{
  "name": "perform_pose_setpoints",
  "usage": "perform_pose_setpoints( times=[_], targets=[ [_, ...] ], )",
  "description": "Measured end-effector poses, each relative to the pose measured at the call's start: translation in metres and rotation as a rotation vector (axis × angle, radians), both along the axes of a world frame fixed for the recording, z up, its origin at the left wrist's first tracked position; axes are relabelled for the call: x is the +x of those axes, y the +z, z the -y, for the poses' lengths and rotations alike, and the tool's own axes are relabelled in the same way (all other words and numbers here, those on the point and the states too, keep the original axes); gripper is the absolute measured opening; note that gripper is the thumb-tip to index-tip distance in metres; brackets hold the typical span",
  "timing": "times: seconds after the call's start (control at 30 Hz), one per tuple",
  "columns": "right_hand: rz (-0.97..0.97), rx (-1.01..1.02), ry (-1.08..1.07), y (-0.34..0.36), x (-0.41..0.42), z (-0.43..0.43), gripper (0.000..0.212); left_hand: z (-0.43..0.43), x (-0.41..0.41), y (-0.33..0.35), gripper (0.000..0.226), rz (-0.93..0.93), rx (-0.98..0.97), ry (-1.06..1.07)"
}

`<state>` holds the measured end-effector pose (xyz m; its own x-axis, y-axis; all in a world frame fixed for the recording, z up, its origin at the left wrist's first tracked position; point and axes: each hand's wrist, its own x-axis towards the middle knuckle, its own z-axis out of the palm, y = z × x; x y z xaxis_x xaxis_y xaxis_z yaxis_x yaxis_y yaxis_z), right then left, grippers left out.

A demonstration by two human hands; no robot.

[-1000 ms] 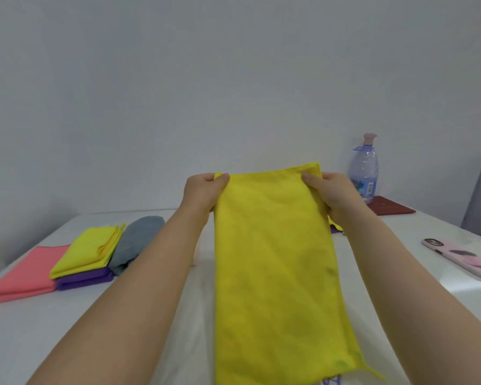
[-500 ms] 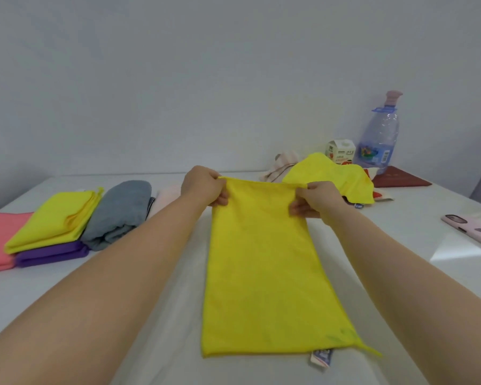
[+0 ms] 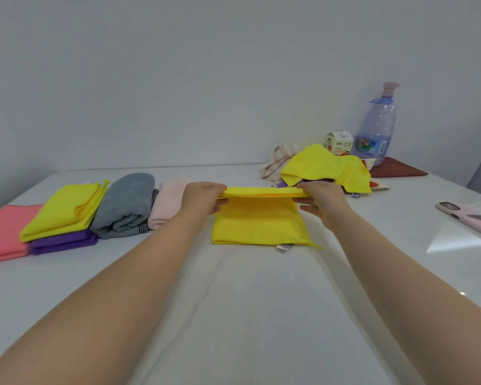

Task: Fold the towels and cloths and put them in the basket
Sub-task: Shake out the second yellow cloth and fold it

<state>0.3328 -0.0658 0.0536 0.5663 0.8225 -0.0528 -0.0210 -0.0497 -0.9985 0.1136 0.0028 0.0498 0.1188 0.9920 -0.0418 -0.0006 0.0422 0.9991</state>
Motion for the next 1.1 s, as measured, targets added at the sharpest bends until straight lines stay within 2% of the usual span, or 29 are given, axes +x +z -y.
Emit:
perform_pose_setpoints(
  times=[0.17, 0.27, 0.33, 0.4, 0.53, 0.6, 0.87, 0.97, 1.1],
  targets=[
    [0.156, -0.011, -0.019, -0.026, -0.011, 0.031, 0.027, 0.027, -0.006, -0.032, 0.025, -0.112, 0.155, 0.071],
    [0.287, -0.036, -0.030, -0.037, -0.019, 0.044, 0.027, 0.033, -0.012, -0.046, 0.028, -0.349, 0.312, 0.147],
    [0.364, 0.007, -0.031, -0.033, -0.023, 0.046, 0.025, 0.031, -0.019, -0.048, 0.027, -0.422, 0.365, 0.156],
    [0.419, 0.001, -0.017, -0.029, -0.024, 0.044, 0.024, 0.028, -0.024, -0.051, 0.029, -0.415, 0.382, 0.129],
    [0.631, -0.178, 0.104, -0.039, -0.021, 0.040, 0.024, 0.029, -0.025, -0.056, 0.027, -0.499, 0.354, 0.072],
    [0.727, -0.207, 0.074, -0.045, -0.018, 0.039, 0.024, 0.030, -0.024, -0.056, 0.025, -0.554, 0.362, 0.063],
    [0.739, -0.165, -0.042, -0.049, -0.013, 0.037, 0.026, 0.033, -0.022, -0.056, 0.019, -0.514, 0.462, 0.038],
    [0.800, -0.256, -0.003, -0.051, -0.010, 0.036, 0.024, 0.033, -0.021, -0.057, 0.017, -0.595, 0.458, 0.019],
    [0.819, -0.262, -0.018, -0.050, -0.010, 0.036, 0.022, 0.032, -0.020, -0.058, 0.016, -0.709, 0.452, 0.023]
  ],
)
